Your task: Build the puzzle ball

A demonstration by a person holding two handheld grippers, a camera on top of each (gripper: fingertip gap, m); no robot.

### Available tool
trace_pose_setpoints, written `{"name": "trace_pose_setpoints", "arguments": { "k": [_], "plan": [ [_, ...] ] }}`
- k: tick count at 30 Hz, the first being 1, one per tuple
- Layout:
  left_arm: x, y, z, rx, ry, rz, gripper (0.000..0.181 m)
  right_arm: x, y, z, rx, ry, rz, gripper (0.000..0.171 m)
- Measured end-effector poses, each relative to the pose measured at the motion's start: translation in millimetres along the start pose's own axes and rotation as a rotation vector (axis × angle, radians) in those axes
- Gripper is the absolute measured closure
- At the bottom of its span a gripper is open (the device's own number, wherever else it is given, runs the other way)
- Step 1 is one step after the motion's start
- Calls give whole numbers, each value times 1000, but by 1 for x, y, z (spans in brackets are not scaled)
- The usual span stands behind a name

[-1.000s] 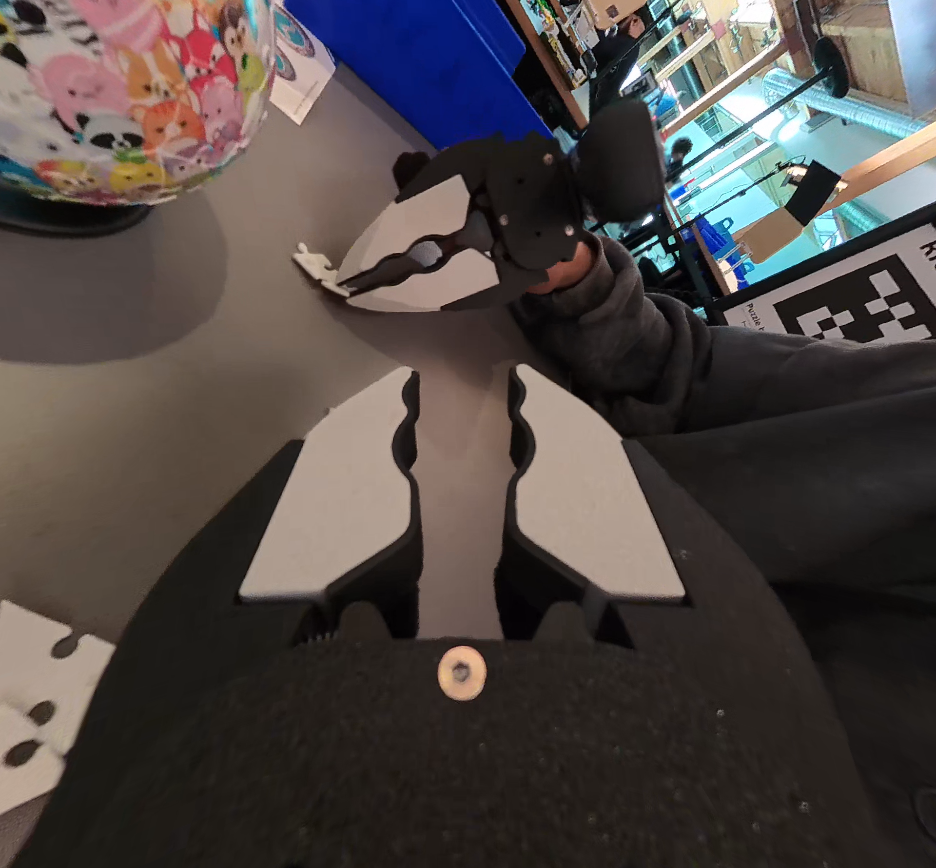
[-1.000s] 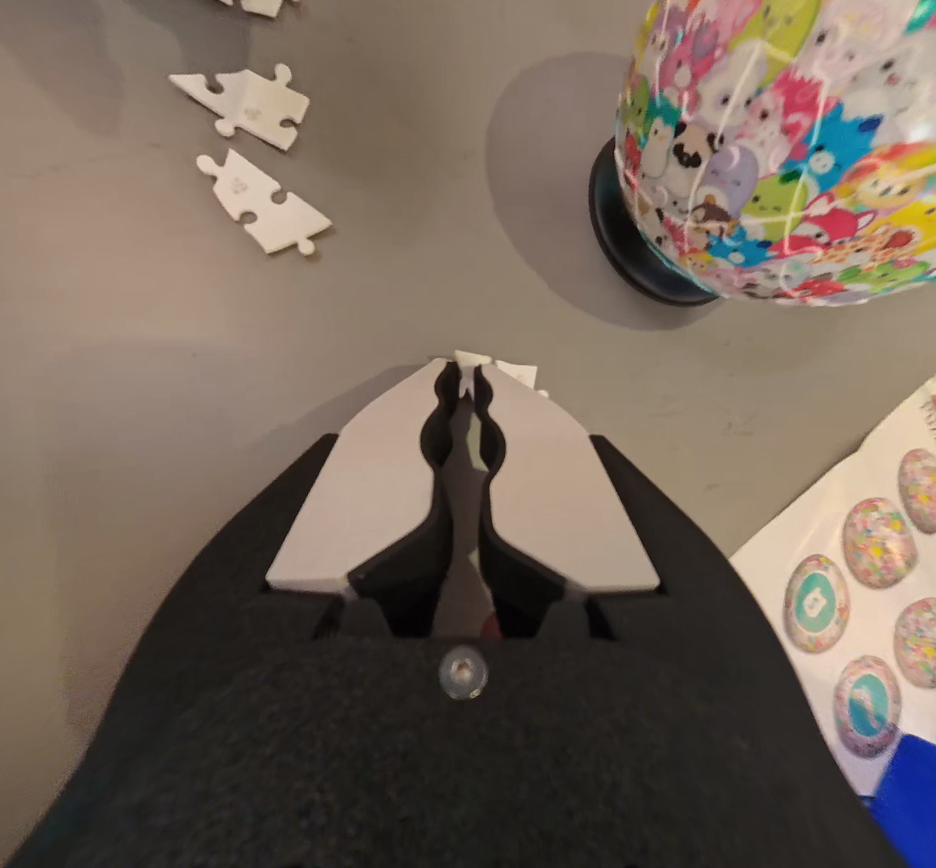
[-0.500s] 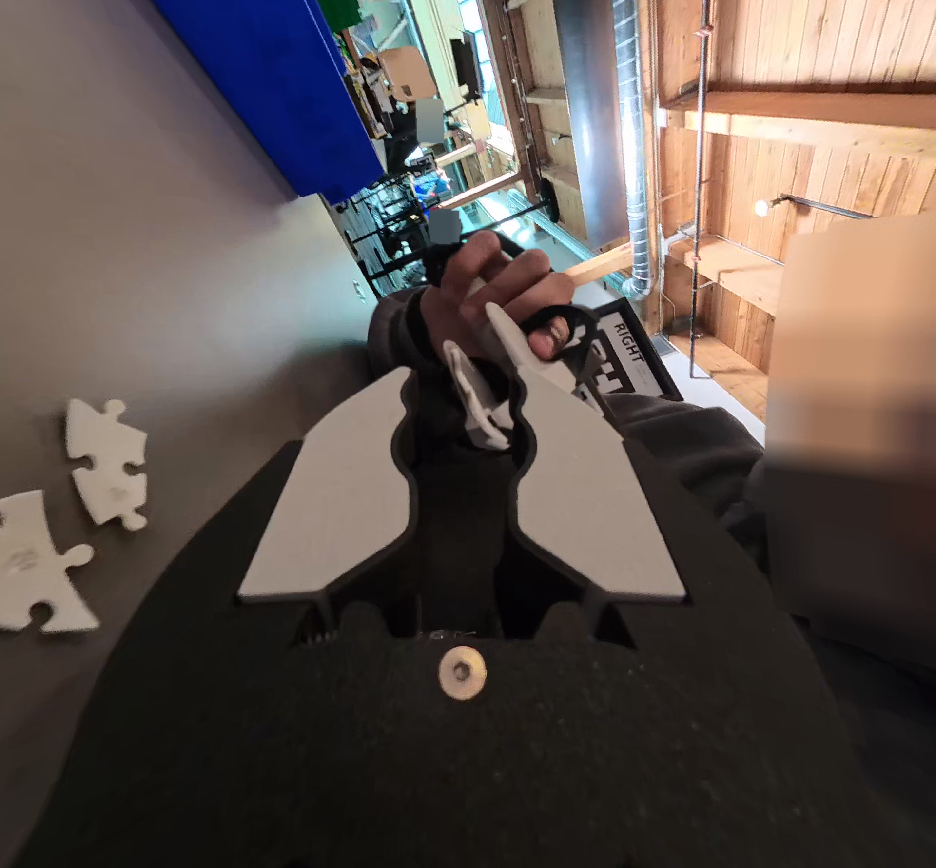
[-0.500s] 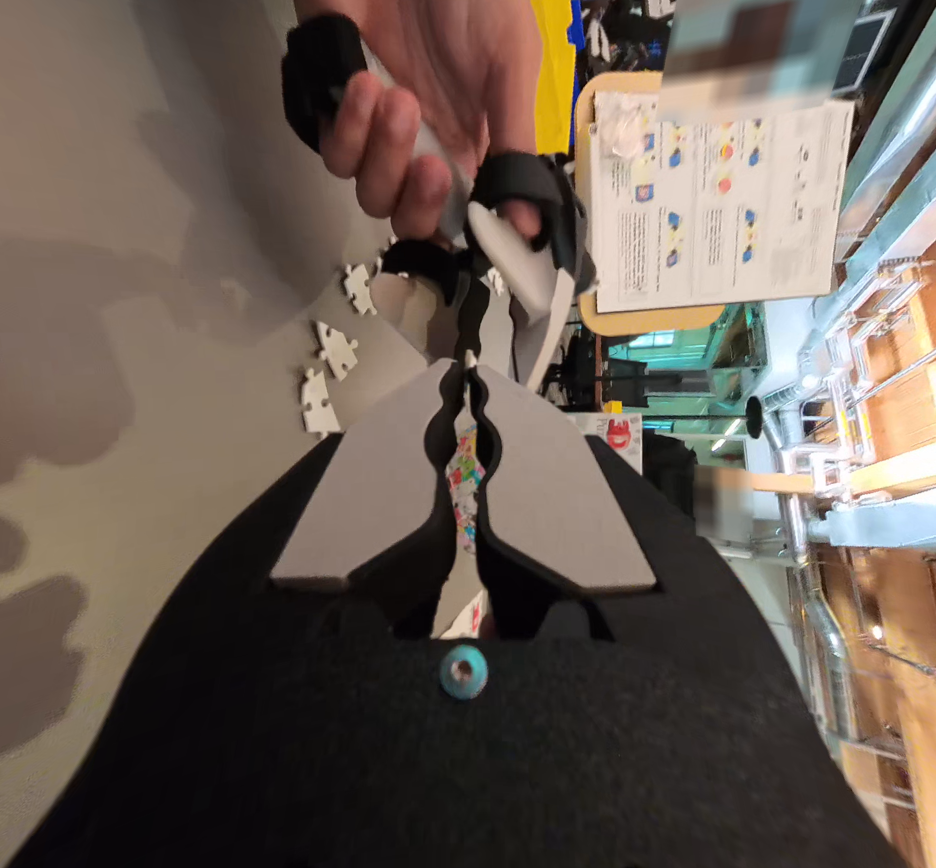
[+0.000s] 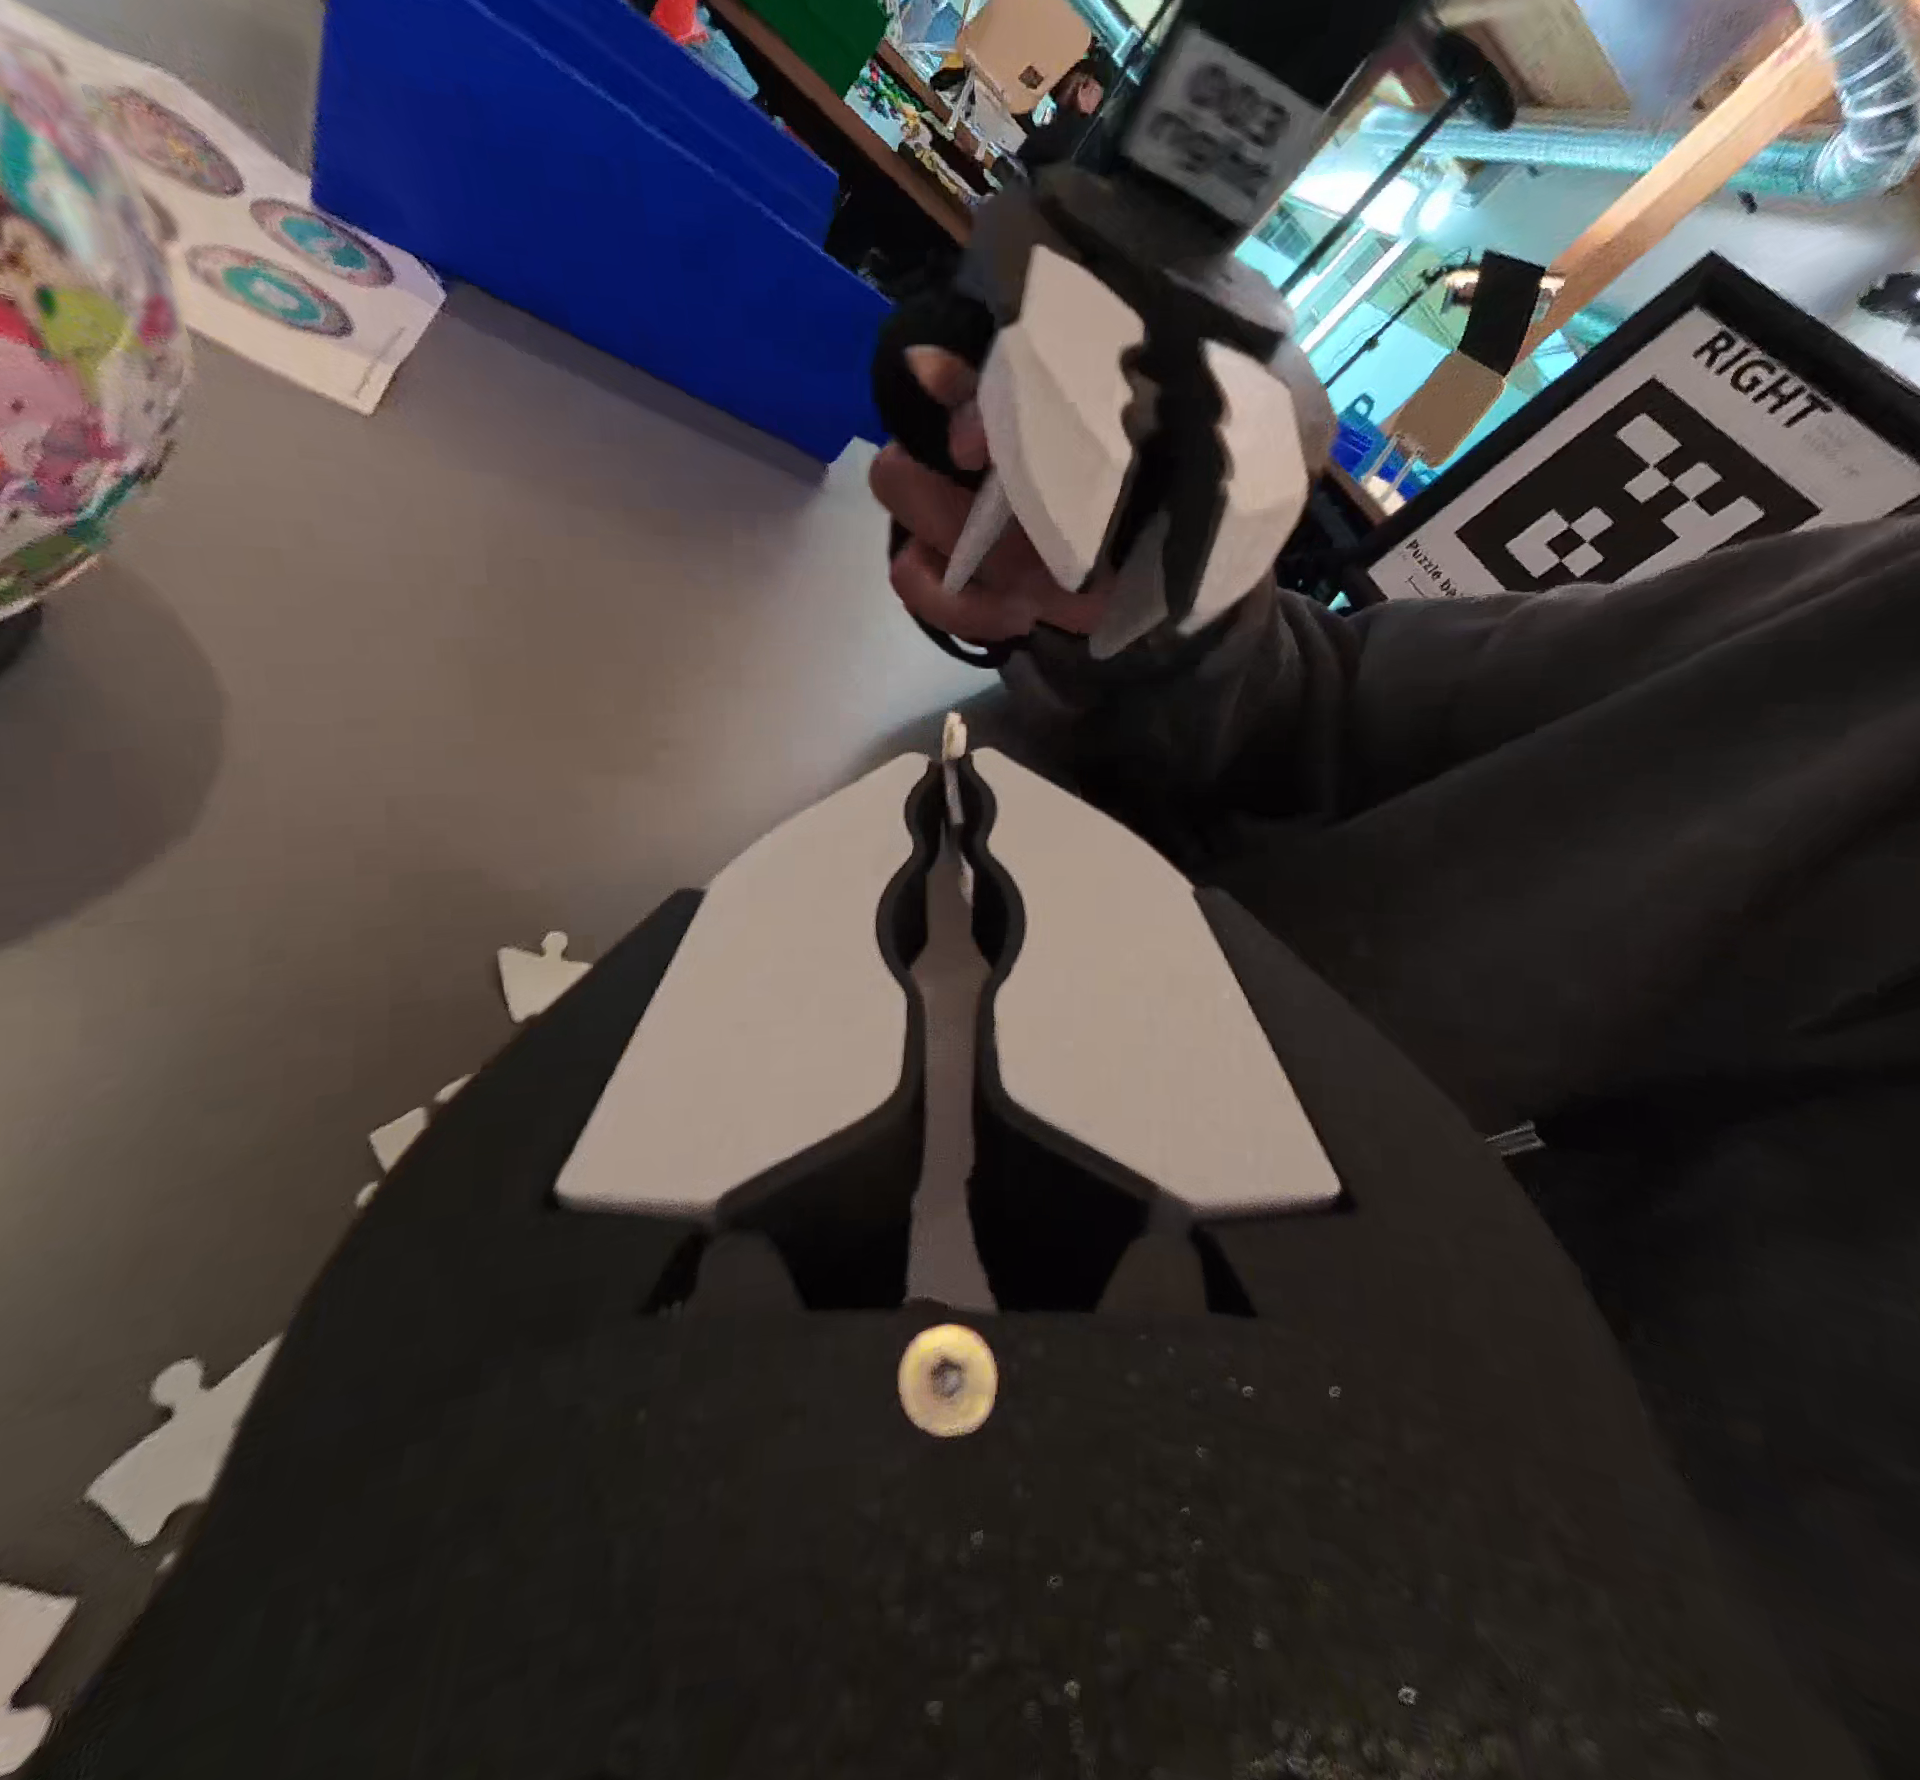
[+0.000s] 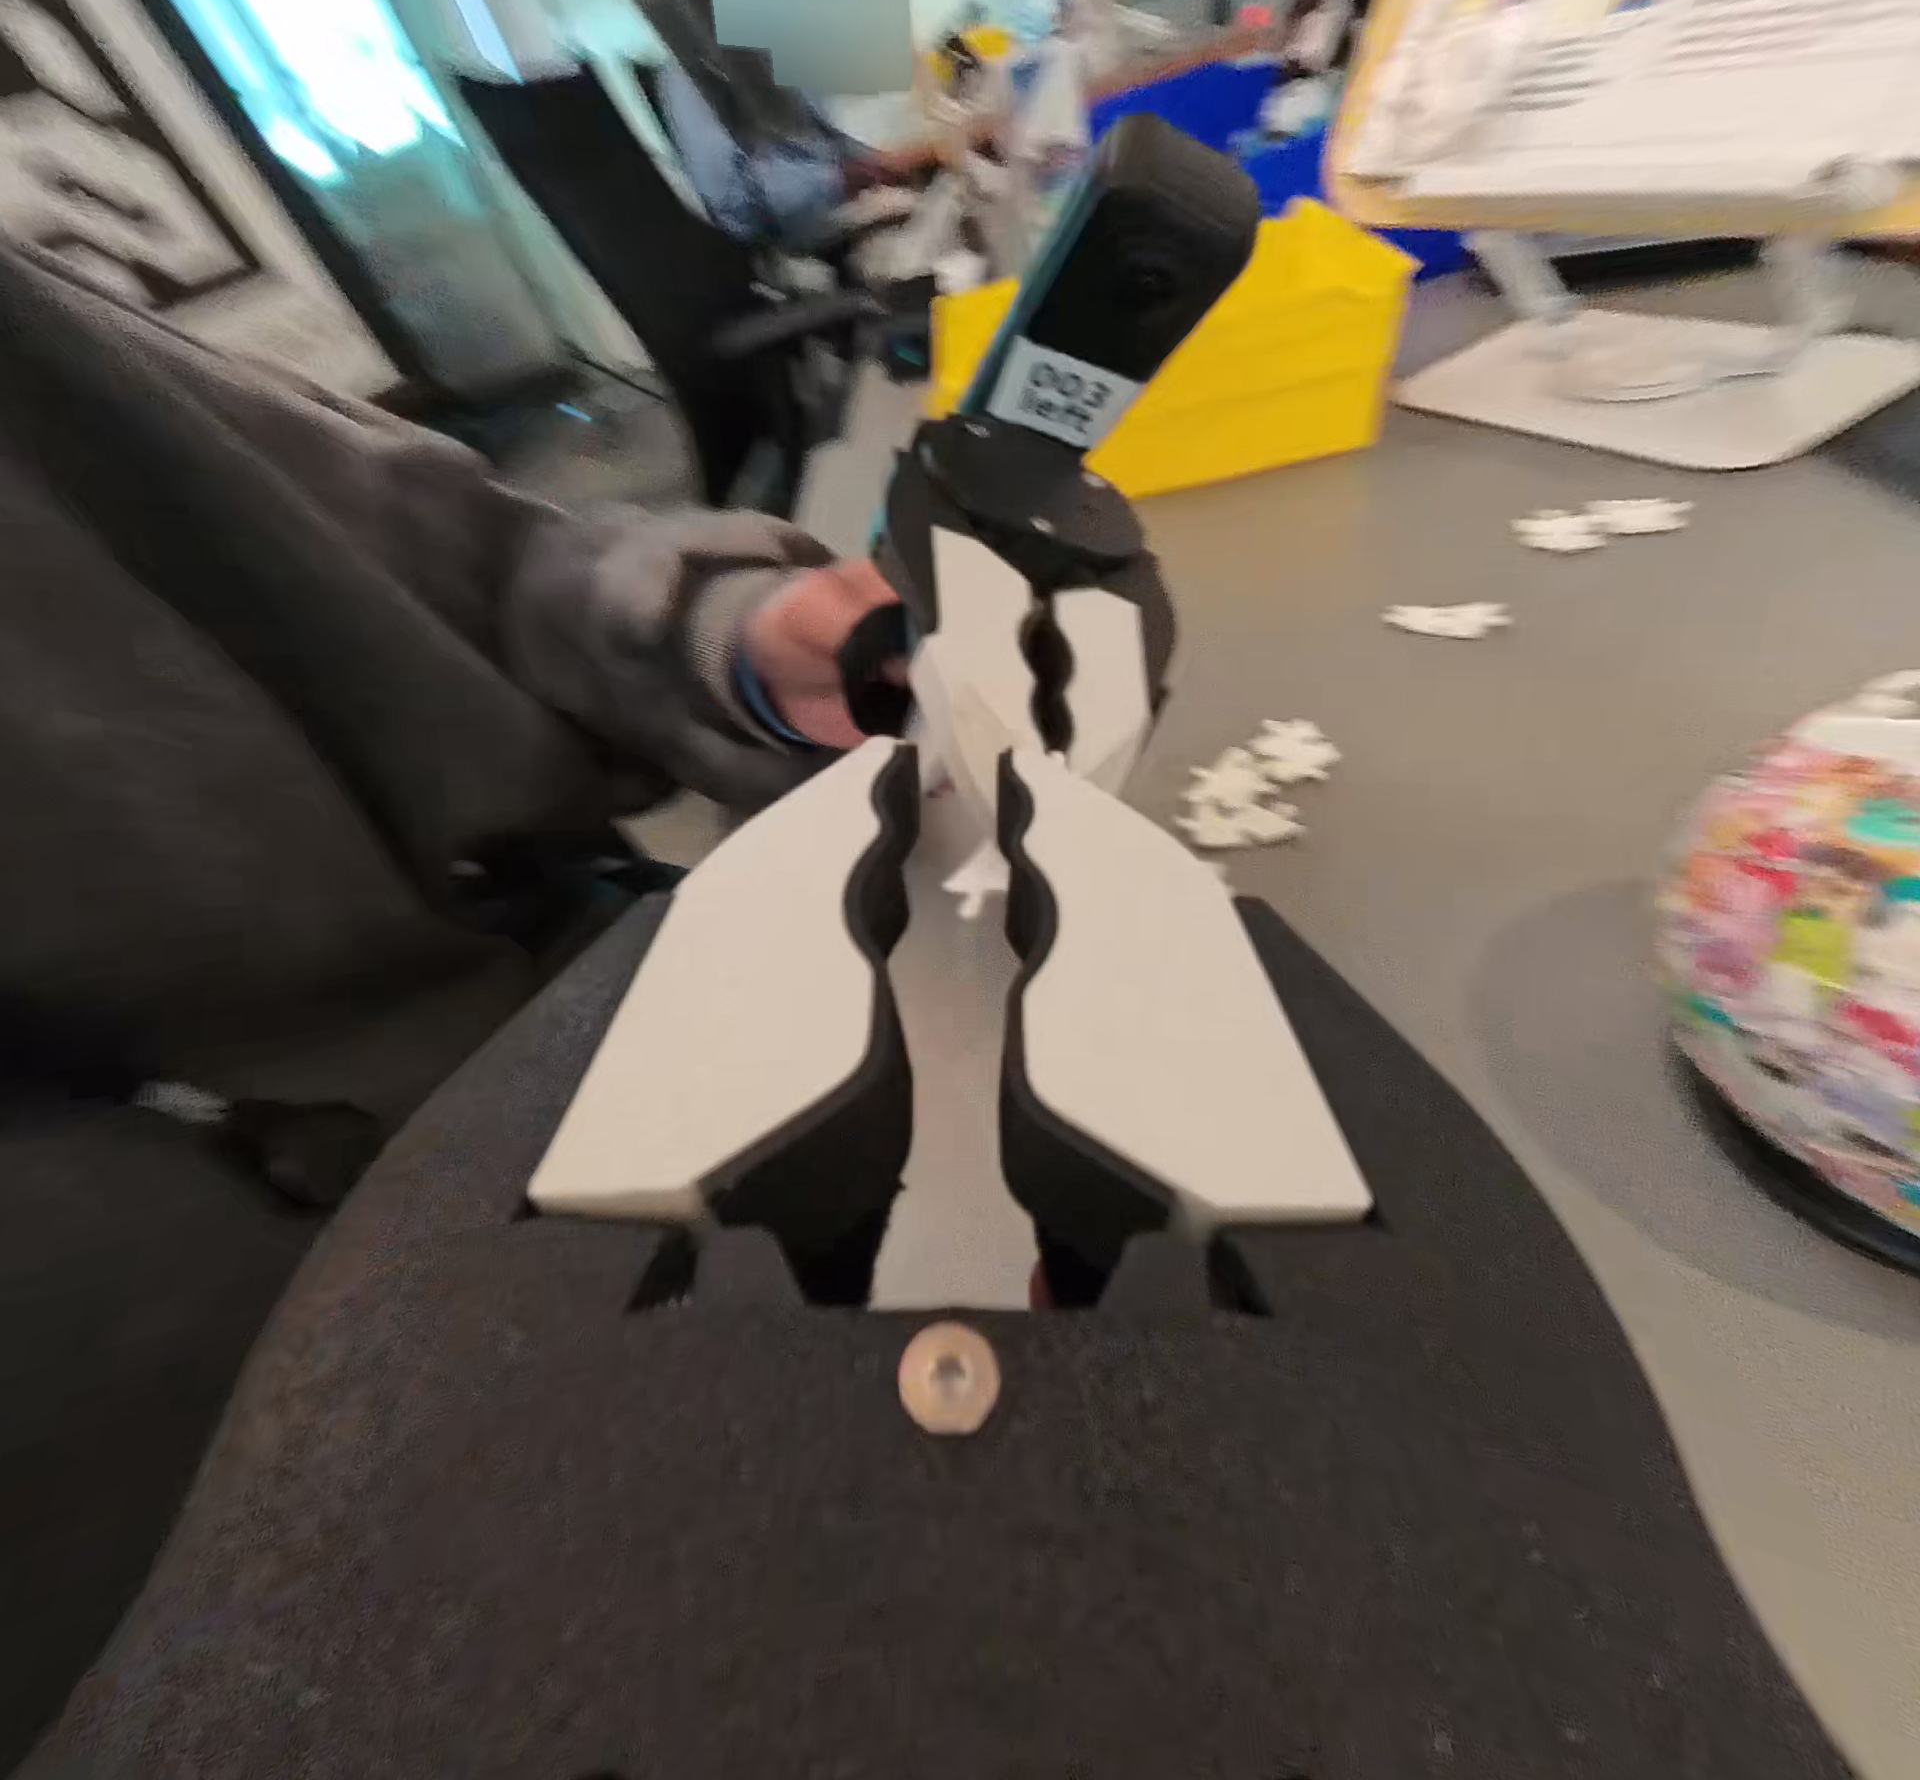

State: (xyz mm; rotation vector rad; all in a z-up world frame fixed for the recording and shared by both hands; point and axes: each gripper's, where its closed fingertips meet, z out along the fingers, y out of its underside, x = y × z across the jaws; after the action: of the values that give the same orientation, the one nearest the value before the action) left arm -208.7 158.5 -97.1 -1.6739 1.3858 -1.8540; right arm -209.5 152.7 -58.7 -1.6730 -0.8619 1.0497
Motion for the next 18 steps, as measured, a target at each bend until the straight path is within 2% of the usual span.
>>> {"name": "trace_pose_setpoints", "arguments": {
  "k": [2, 5, 15, 18],
  "plan": [
    [9, -1, 3, -1, 18, 33, 179, 1, 0, -1, -3, -46, 36, 167],
    [15, -1, 6, -8, 26, 65, 179, 9, 16, 2, -83, 28, -54, 167],
    [18, 2, 12, -28, -7, 111, 179, 3, 23, 7, -114, 1, -37, 169],
    [18, -1, 11, -6, 6, 94, 169, 8, 19, 4, -104, 33, -60, 170]
  ]
}}
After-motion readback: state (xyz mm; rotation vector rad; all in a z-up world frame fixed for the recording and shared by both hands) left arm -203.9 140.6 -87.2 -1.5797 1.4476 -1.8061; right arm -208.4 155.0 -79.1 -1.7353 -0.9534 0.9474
